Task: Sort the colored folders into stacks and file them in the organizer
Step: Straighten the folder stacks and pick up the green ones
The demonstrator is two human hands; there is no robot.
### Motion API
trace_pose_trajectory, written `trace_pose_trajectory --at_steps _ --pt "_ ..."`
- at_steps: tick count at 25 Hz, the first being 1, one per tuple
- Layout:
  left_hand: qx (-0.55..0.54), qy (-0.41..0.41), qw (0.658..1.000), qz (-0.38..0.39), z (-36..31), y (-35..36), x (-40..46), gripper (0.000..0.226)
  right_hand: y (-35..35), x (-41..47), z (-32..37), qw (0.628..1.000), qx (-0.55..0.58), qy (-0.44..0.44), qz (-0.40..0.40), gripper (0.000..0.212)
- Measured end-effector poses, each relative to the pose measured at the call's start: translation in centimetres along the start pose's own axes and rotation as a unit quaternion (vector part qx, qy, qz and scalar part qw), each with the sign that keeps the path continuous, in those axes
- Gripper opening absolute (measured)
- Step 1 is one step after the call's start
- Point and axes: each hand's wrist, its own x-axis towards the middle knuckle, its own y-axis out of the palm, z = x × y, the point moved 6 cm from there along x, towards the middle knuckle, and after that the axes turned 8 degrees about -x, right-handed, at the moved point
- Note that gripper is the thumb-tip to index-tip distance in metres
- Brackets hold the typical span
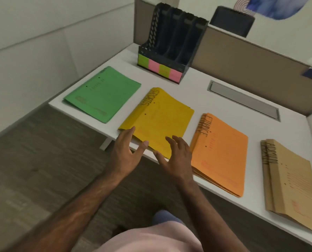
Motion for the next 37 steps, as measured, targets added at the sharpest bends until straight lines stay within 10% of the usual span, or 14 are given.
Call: trace_pose_trajectory --at_steps 21,37 --pt "0.057 -0.038 0.997 -0.023 6.5 -10.9 18.6 0.07 8.0 20.6 13.8 0.997 0.076 -0.023 -0.009 0.063" --pt "0.112 -0.065 0.99 0.061 15.6 -19.8 33.1 0.068 14.3 25.5 20.9 0.984 0.107 0.119 0.073 0.074"
